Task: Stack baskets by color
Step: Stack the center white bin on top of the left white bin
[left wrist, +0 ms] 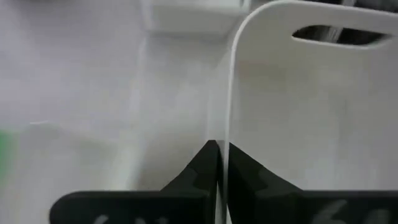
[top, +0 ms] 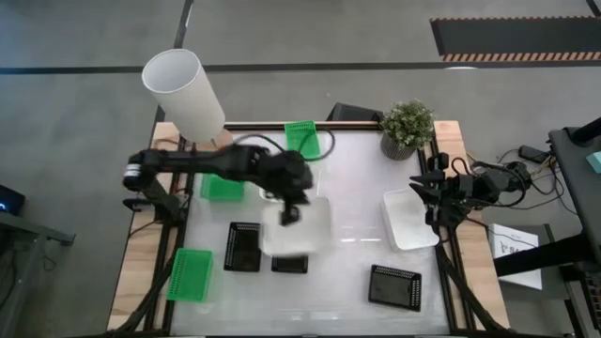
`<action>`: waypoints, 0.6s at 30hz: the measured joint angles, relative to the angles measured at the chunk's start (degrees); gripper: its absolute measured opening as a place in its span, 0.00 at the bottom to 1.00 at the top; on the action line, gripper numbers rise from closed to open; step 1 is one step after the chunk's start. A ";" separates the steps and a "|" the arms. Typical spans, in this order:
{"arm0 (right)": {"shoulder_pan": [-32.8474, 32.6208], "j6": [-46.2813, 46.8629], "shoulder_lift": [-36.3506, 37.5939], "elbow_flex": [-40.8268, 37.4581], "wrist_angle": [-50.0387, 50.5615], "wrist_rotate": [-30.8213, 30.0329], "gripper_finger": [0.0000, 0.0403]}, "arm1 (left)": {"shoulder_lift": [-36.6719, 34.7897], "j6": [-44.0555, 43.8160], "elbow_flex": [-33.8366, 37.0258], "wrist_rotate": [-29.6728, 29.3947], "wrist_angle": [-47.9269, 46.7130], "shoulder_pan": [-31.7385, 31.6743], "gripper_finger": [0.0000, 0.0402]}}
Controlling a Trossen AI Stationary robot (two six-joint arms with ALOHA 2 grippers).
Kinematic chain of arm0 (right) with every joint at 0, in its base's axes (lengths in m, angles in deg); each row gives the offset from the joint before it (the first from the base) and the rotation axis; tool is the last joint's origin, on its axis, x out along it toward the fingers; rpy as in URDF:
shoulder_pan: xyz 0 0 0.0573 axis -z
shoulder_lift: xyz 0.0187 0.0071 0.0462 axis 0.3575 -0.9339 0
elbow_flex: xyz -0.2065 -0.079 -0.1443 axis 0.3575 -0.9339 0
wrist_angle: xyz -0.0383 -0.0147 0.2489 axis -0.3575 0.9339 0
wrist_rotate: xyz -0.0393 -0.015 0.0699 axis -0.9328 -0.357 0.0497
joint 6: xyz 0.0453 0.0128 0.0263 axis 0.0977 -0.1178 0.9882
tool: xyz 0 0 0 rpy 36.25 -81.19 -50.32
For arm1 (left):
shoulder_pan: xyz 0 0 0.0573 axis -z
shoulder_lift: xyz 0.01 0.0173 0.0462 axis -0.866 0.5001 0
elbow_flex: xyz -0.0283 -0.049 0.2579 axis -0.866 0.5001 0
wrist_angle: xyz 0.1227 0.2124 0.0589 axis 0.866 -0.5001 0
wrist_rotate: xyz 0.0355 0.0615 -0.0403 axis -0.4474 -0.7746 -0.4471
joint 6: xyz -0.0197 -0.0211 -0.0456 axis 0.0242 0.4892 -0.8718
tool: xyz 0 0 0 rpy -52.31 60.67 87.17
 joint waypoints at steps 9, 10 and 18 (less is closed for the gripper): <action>0.00 -1.45 -0.02 0.02 -1.78 -0.04 0.17 | -4.16 17.16 0.47 -5.57 -4.14 -10.56 0.00; 0.00 -1.65 -0.02 0.02 -1.79 -0.04 0.17 | -4.06 18.46 0.56 -4.33 -3.92 -12.19 0.00; 0.02 -3.84 -0.02 0.02 -1.47 -5.52 0.17 | 1.95 25.52 0.74 2.43 -3.36 -23.08 0.00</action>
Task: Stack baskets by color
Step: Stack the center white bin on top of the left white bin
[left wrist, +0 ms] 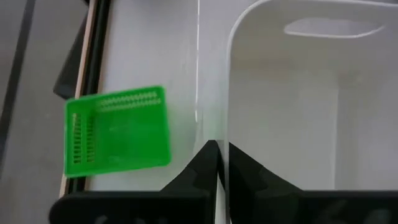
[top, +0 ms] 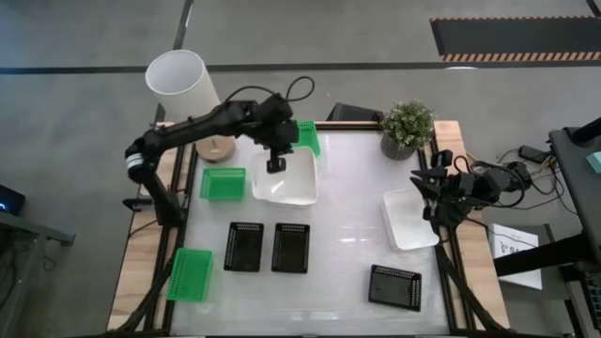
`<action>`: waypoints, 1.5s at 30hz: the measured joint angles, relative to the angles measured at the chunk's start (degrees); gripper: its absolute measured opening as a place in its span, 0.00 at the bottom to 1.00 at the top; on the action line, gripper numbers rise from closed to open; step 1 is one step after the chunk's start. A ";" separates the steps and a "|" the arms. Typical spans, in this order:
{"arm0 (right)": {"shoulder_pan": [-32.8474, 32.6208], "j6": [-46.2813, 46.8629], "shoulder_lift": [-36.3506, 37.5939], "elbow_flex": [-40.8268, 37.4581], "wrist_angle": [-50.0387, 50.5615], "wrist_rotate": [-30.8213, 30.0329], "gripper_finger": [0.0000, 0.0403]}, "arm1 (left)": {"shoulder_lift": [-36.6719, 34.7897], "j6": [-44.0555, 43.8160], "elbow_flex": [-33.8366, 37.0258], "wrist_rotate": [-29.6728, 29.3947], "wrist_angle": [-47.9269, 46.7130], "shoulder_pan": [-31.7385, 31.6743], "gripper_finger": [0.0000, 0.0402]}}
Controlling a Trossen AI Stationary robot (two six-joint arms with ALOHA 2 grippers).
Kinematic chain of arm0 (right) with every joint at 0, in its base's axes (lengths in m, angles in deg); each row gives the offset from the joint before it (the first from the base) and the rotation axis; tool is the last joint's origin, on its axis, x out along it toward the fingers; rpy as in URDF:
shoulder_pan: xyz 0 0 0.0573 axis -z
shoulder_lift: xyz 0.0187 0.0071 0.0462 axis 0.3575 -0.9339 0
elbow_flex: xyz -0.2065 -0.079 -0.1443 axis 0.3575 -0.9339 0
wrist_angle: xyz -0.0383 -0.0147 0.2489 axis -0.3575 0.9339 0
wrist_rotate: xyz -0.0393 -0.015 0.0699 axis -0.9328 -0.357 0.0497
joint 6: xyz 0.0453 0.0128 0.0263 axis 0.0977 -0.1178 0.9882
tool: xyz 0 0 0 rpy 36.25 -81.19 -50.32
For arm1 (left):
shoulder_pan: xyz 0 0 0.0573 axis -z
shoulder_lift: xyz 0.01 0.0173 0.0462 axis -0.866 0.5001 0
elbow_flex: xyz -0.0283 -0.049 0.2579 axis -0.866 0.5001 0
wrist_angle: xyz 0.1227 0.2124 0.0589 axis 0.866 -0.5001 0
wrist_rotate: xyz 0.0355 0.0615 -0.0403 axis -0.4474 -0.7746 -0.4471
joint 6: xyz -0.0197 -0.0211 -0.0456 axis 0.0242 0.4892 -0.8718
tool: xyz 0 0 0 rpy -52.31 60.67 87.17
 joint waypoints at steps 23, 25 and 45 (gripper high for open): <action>0.00 -1.59 0.00 0.00 0.16 -2.02 0.17 | 8.58 5.54 -0.41 3.88 -0.65 -4.44 0.00; 0.00 -1.59 0.00 0.00 0.16 -2.02 0.17 | 8.58 5.63 -0.07 3.92 -0.64 -4.08 0.00; 0.00 -1.40 0.00 0.02 0.16 -2.00 0.17 | 8.06 5.29 -1.26 2.52 -0.66 -1.93 0.29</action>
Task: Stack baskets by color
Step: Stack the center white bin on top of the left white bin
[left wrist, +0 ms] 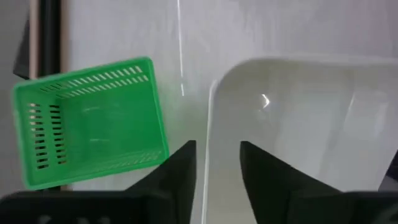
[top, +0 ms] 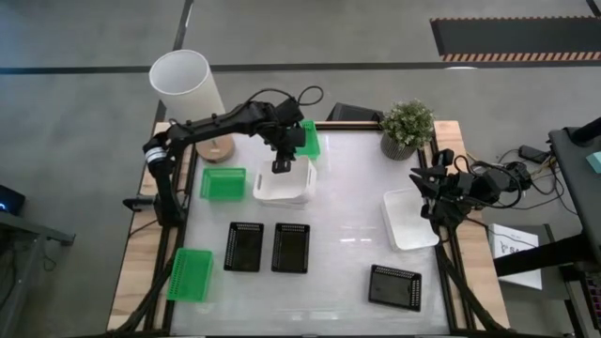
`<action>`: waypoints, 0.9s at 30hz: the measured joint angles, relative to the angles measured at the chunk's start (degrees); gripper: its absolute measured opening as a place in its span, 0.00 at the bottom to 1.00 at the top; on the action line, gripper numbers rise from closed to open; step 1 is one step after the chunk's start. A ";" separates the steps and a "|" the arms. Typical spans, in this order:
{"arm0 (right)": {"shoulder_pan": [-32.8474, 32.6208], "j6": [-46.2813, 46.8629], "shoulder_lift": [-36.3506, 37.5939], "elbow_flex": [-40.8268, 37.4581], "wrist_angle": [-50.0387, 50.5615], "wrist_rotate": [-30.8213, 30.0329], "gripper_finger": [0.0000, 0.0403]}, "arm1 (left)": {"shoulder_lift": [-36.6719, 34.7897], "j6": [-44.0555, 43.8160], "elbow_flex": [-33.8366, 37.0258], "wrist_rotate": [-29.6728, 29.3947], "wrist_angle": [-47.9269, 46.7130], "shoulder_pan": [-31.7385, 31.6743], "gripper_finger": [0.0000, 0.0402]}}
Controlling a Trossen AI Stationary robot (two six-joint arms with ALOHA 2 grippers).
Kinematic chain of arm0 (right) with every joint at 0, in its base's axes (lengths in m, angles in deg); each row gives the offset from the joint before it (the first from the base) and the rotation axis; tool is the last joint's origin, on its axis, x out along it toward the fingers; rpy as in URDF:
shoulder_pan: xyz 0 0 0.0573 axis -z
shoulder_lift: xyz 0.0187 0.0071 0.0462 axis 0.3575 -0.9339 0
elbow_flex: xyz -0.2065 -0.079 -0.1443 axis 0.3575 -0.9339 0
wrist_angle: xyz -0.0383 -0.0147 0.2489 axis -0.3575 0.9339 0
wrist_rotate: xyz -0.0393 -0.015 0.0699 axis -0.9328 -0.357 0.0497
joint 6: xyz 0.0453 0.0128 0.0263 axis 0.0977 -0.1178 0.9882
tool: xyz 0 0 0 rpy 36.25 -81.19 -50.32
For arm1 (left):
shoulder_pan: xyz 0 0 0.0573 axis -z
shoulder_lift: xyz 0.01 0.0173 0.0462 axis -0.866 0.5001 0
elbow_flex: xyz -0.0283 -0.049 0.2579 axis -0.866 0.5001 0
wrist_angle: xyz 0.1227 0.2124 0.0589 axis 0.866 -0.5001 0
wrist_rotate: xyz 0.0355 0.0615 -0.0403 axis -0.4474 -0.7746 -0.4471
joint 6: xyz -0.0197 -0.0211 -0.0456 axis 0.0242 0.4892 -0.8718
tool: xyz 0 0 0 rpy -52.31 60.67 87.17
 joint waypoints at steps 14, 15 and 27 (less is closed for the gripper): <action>0.00 2.11 0.00 0.00 0.77 0.09 0.17 | -10.08 -12.29 7.73 -4.29 1.06 14.85 0.32; 0.00 2.32 0.00 0.00 1.09 0.11 0.17 | -10.38 -13.80 8.80 -6.18 1.15 15.97 0.32; 0.00 3.64 -0.11 0.00 1.57 0.15 0.17 | -10.81 -21.02 20.04 -9.82 8.30 20.26 0.32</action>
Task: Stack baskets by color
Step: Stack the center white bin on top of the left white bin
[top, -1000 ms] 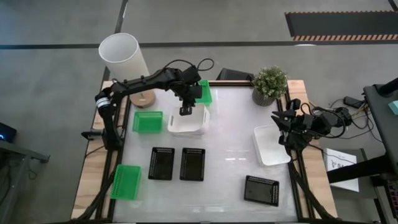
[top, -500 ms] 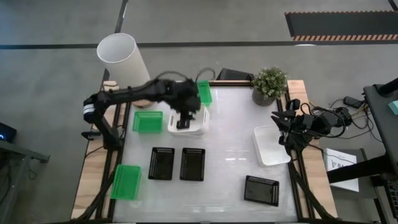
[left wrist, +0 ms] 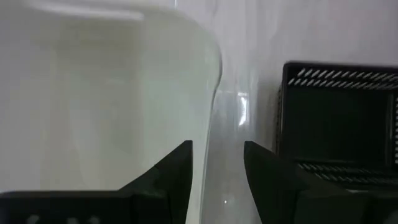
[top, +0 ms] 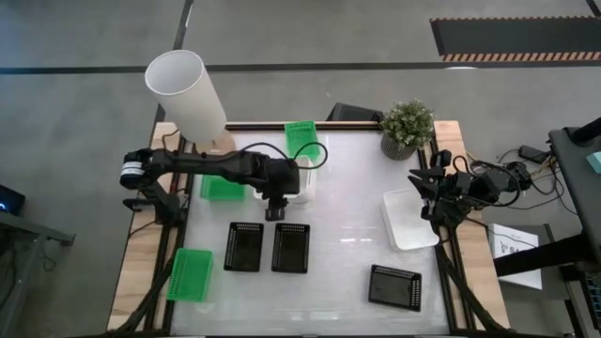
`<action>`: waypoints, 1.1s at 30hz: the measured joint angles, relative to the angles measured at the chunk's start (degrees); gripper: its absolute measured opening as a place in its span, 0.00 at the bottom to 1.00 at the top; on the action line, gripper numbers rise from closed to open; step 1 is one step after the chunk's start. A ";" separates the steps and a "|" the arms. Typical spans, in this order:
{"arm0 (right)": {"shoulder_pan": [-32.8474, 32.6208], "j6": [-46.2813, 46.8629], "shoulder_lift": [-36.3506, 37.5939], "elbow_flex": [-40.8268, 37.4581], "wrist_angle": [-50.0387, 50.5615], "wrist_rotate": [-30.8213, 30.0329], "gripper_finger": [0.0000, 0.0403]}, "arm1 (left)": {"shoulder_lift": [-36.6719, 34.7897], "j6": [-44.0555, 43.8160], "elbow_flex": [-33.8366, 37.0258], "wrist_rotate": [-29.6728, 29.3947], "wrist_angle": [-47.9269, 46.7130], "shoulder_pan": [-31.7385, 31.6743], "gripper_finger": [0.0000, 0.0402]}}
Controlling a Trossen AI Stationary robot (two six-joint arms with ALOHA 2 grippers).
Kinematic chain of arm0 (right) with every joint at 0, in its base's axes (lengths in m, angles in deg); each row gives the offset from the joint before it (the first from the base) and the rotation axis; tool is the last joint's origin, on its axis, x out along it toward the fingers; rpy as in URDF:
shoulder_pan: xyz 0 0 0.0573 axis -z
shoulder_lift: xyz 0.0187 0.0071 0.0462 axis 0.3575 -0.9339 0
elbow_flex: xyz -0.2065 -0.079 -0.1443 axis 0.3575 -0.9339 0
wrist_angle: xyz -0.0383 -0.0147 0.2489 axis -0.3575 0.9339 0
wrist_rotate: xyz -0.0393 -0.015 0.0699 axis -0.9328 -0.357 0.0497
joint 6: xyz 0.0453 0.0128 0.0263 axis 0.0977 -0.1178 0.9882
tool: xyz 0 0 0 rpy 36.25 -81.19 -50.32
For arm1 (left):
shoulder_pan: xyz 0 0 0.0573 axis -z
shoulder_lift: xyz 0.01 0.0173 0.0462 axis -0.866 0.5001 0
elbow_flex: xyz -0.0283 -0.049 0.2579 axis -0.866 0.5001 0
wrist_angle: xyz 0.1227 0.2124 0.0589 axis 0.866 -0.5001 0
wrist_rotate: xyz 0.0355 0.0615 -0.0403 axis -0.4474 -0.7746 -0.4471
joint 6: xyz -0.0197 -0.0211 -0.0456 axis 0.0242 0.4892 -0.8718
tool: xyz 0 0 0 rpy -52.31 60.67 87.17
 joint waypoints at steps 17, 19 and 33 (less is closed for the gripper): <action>0.00 -0.13 0.00 0.00 0.02 -0.02 0.17 | 0.20 0.07 7.83 -0.17 12.24 -0.07 0.23; 0.00 -0.13 0.00 0.00 0.02 -0.02 0.17 | 0.50 0.07 7.87 -0.17 12.26 -0.07 0.17; 0.00 -0.13 0.00 0.00 0.02 -0.04 0.17 | 0.20 -1.59 4.36 -0.24 8.04 -0.03 0.00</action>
